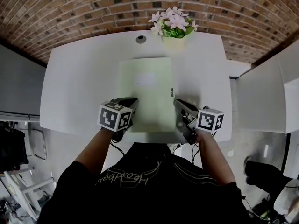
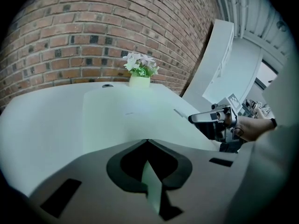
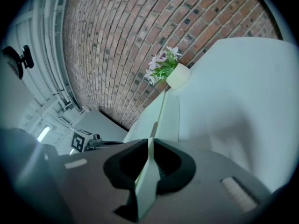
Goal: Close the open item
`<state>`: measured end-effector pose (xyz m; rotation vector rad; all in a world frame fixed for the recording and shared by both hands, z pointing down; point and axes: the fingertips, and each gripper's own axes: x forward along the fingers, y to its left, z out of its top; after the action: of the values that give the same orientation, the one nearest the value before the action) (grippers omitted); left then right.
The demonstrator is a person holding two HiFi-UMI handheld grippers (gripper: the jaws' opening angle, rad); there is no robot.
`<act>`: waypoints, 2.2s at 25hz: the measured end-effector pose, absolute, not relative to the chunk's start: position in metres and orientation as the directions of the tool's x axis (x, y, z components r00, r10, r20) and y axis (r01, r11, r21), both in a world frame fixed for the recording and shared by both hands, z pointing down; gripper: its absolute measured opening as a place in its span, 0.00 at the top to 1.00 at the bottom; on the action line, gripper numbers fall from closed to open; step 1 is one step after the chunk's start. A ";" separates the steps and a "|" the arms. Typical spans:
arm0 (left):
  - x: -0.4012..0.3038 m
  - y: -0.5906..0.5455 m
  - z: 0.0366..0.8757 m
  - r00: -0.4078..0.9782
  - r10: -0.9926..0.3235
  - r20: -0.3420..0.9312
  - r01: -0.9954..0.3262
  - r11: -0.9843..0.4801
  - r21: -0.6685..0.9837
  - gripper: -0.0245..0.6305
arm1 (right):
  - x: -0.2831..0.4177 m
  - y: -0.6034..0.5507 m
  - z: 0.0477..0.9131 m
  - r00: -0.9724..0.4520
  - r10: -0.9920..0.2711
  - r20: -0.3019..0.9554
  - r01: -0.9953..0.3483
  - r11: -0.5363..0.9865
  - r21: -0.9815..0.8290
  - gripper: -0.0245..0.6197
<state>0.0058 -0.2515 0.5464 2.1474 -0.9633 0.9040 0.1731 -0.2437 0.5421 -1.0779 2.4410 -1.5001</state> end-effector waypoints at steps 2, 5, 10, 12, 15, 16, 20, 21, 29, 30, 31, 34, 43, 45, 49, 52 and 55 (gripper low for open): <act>0.006 -0.251 0.547 0.500 -0.380 0.778 -0.796 -0.555 0.241 0.96 | 0.174 -0.247 0.538 -0.742 -0.610 0.280 -0.543 0.302 -0.783 0.91; 0.006 -0.251 0.548 0.510 -0.368 0.778 -0.792 -0.553 0.257 0.96 | 0.170 -0.252 0.532 -0.744 -0.607 0.279 -0.562 0.344 -0.752 0.92; 0.006 -0.252 0.549 0.524 -0.347 0.778 -0.787 -0.547 0.286 0.96 | 0.160 -0.259 0.526 -0.746 -0.597 0.294 -0.601 0.413 -0.685 0.92; 0.006 -0.252 0.549 0.525 -0.341 0.779 -0.785 -0.548 0.289 0.96 | 0.156 -0.261 0.528 -0.752 -0.585 0.303 -0.605 0.432 -0.668 0.92; 0.007 -0.251 0.550 0.522 -0.334 0.785 -0.785 -0.549 0.288 0.96 | 0.149 -0.265 0.532 -0.756 -0.565 0.332 -0.624 0.468 -0.625 0.92; 0.007 -0.251 0.550 0.519 -0.333 0.787 -0.785 -0.551 0.284 0.96 | 0.148 -0.267 0.532 -0.753 -0.560 0.345 -0.635 0.482 -0.603 0.92; 0.008 -0.251 0.551 0.514 -0.329 0.792 -0.784 -0.554 0.279 0.96 | 0.143 -0.275 0.534 -0.740 -0.555 0.380 -0.665 0.518 -0.538 0.93; 0.008 -0.251 0.550 0.515 -0.328 0.792 -0.784 -0.554 0.280 0.96 | 0.143 -0.276 0.535 -0.736 -0.554 0.389 -0.672 0.523 -0.525 0.95; 0.008 -0.250 0.552 0.511 -0.320 0.798 -0.779 -0.564 0.273 0.96 | 0.138 -0.274 0.540 -0.723 -0.517 0.458 -0.686 0.611 -0.394 0.96; 0.008 -0.249 0.552 0.512 -0.315 0.799 -0.778 -0.564 0.277 0.96 | 0.138 -0.273 0.540 -0.727 -0.510 0.461 -0.682 0.615 -0.396 0.96; 0.008 -0.249 0.552 0.515 -0.310 0.799 -0.777 -0.563 0.282 0.96 | 0.137 -0.272 0.541 -0.731 -0.498 0.466 -0.677 0.616 -0.404 0.96; 0.009 -0.252 0.552 0.526 -0.296 0.797 -0.770 -0.563 0.299 0.96 | 0.134 -0.270 0.541 -0.739 -0.453 0.499 -0.662 0.627 -0.411 0.96; 0.011 -0.253 0.553 0.530 -0.294 0.795 -0.766 -0.568 0.301 0.96 | 0.133 -0.270 0.543 -0.749 -0.428 0.506 -0.651 0.614 -0.446 0.96; 0.011 -0.253 0.552 0.530 -0.296 0.795 -0.766 -0.568 0.299 0.96 | 0.133 -0.270 0.543 -0.746 -0.426 0.513 -0.655 0.612 -0.444 0.96; 0.012 -0.254 0.551 0.520 -0.307 0.797 -0.768 -0.577 0.279 0.96 | 0.133 -0.271 0.543 -0.736 -0.445 0.511 -0.668 0.602 -0.438 0.96; 0.013 -0.253 0.551 0.526 -0.307 0.793 -0.767 -0.575 0.286 0.96 | 0.135 -0.272 0.543 -0.725 -0.463 0.510 -0.682 0.582 -0.442 0.96; 0.012 -0.255 0.549 0.544 -0.307 0.781 -0.760 -0.574 0.304 0.96 | 0.136 -0.275 0.540 -0.720 -0.474 0.506 -0.693 0.537 -0.482 0.96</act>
<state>0.0122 -0.2545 0.5493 2.1391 -0.8568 0.9117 0.1355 -0.2750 0.5403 -1.1868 3.0230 -1.1990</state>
